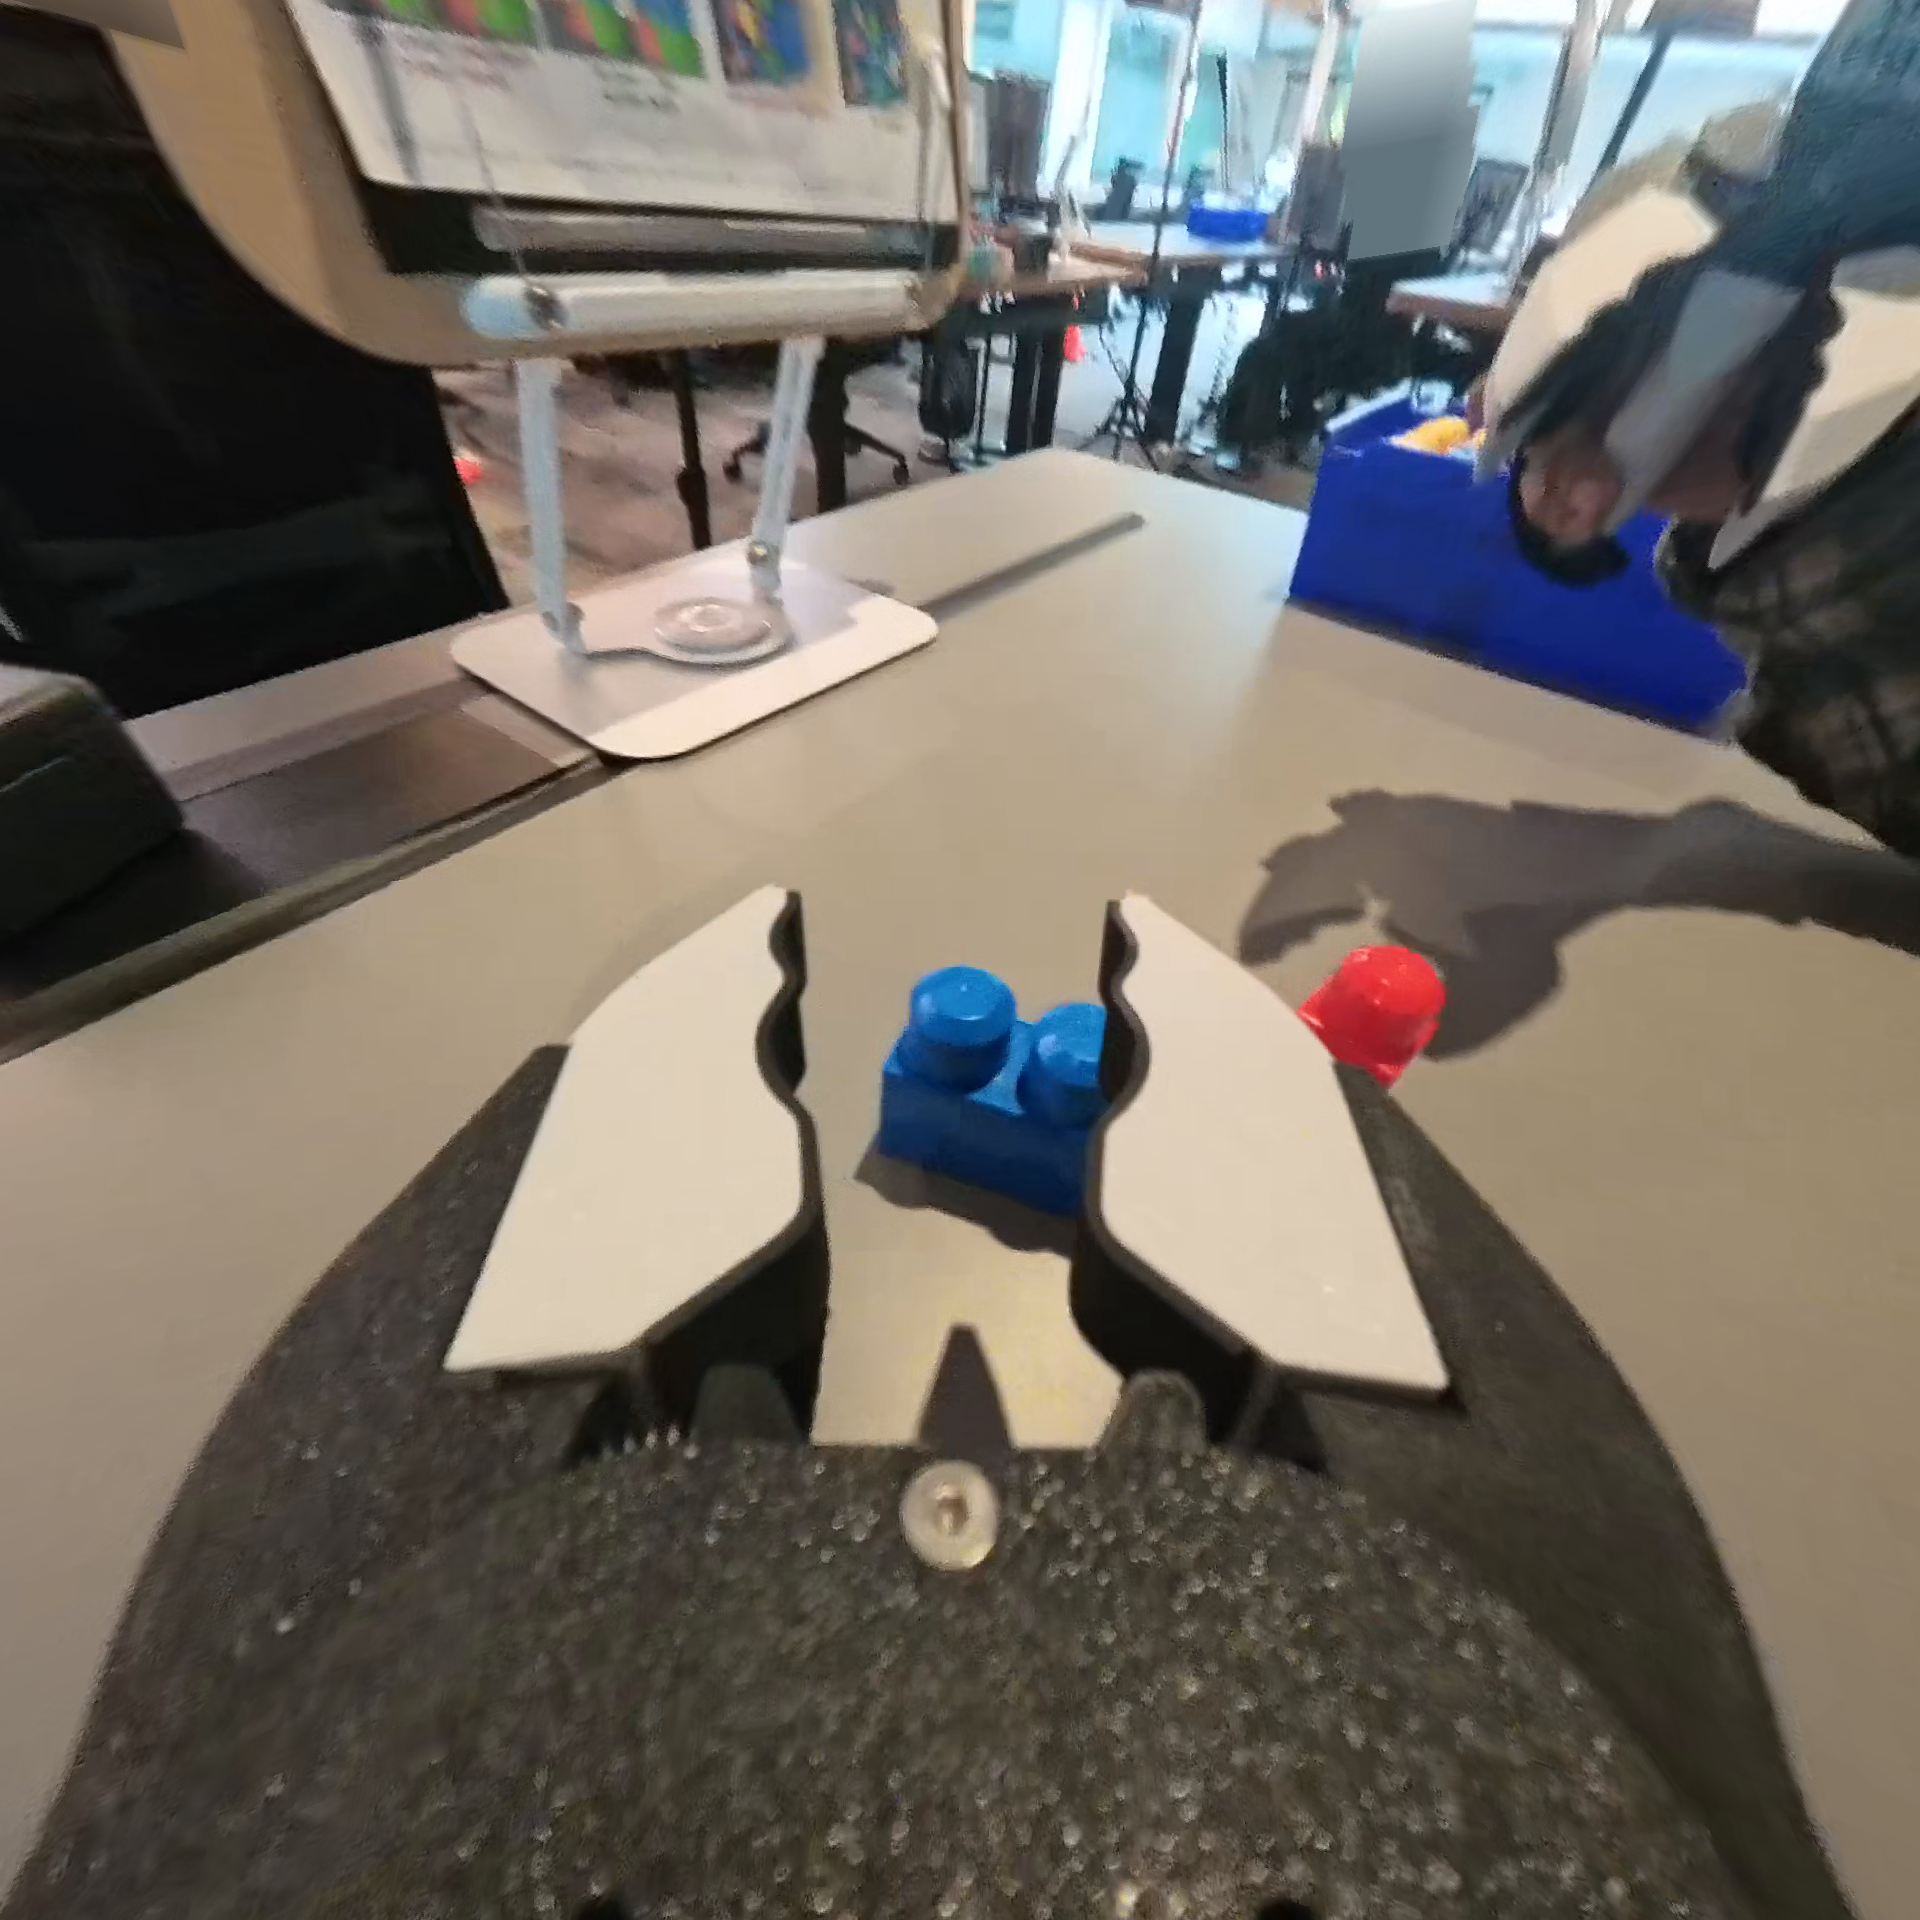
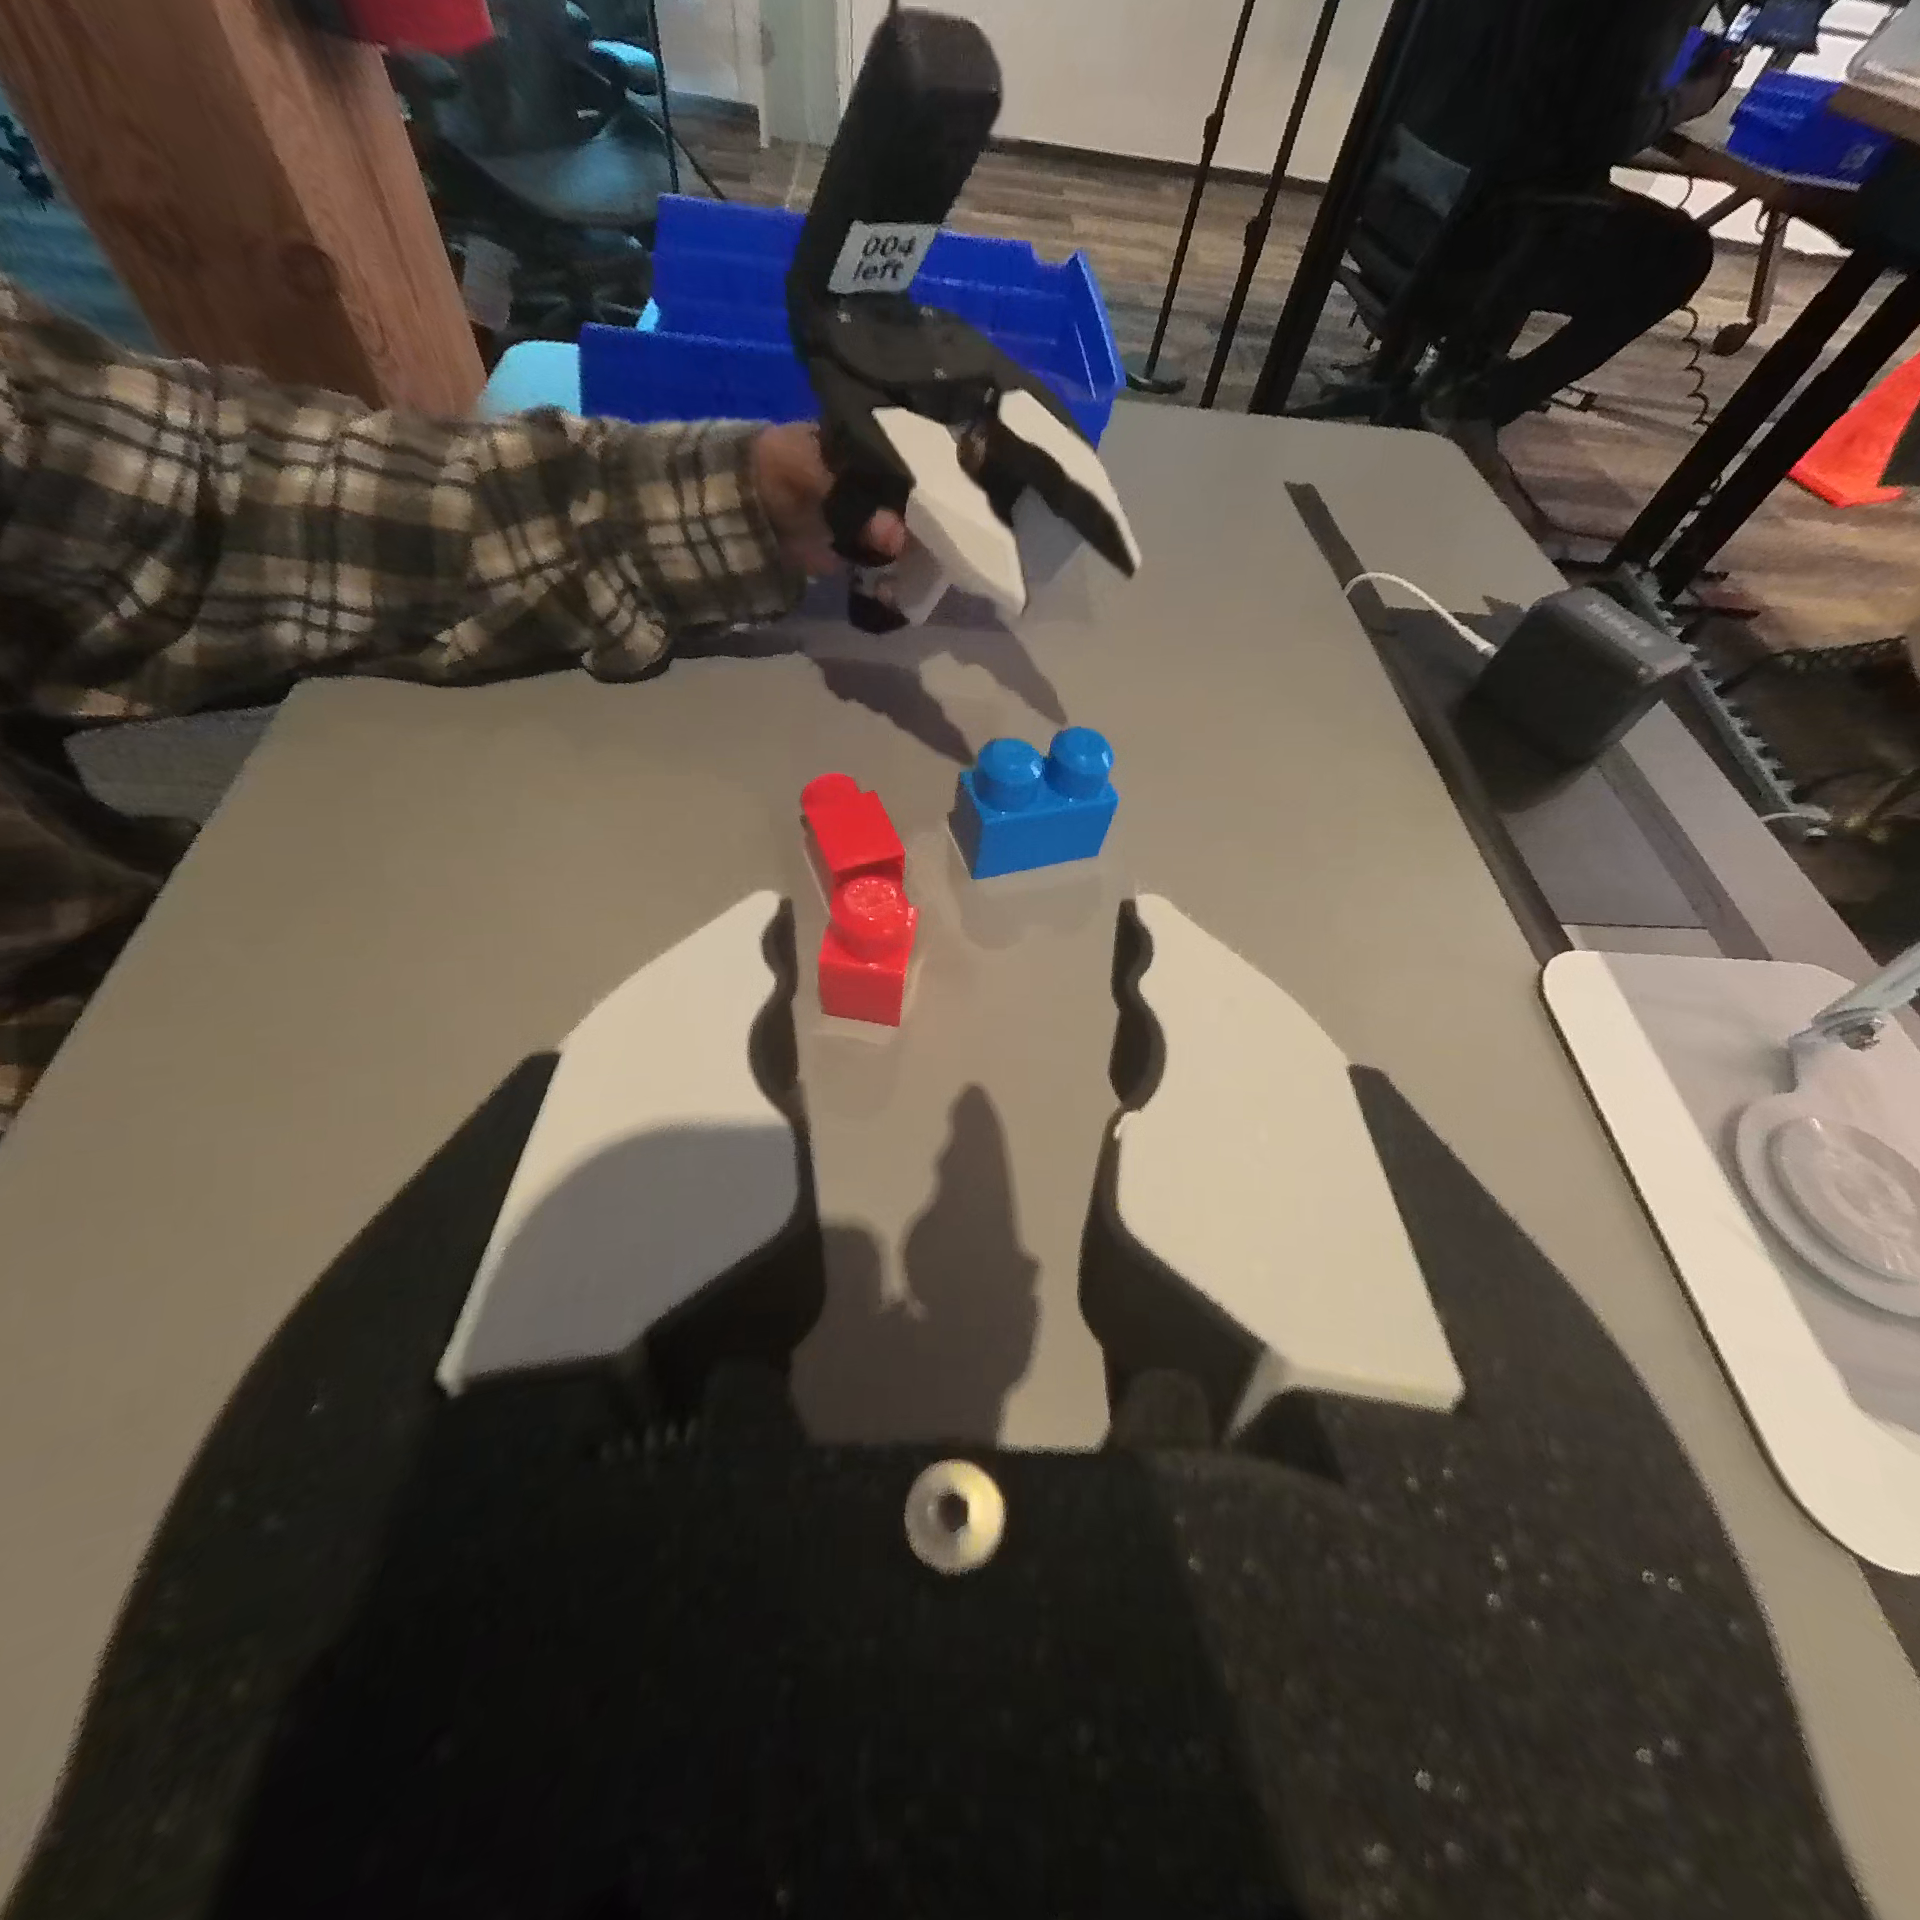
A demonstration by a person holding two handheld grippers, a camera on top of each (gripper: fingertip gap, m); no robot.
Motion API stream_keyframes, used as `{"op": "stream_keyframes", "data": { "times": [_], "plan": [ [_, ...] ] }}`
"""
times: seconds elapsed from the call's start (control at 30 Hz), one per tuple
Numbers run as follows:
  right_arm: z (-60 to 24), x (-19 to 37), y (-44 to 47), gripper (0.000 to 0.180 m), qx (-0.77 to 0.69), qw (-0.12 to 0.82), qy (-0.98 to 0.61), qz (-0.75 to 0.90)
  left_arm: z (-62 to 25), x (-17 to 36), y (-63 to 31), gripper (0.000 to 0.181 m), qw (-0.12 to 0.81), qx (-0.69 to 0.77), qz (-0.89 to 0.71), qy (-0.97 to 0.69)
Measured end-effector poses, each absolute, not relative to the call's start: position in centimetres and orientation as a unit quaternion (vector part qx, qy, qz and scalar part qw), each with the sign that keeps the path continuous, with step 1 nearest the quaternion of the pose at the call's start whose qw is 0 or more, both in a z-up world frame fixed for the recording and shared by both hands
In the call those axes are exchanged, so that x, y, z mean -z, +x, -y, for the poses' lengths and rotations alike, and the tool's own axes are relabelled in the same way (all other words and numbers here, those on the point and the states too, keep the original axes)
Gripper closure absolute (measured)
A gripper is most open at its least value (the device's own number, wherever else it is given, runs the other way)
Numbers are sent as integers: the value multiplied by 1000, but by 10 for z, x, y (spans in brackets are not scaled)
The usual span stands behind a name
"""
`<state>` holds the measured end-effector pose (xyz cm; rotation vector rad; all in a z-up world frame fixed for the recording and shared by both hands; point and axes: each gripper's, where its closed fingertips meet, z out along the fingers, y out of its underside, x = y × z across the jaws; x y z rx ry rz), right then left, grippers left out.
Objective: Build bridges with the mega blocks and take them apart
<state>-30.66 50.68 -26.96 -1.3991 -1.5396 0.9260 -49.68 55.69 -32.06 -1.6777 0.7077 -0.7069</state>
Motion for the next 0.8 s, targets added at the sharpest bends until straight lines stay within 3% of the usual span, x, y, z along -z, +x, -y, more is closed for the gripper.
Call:
{"op": "stream_keyframes", "data": {
  "times": [0.33,0.8],
  "plan": [
    [-506,306,-325,121,-337,382,-571,644,-553,302,-519,135,604,309,-262,-686],
    [-500,323,-331,120,-312,359,-575,665,-546,323,-502,135,571,282,-314,-705]
  ]
}}
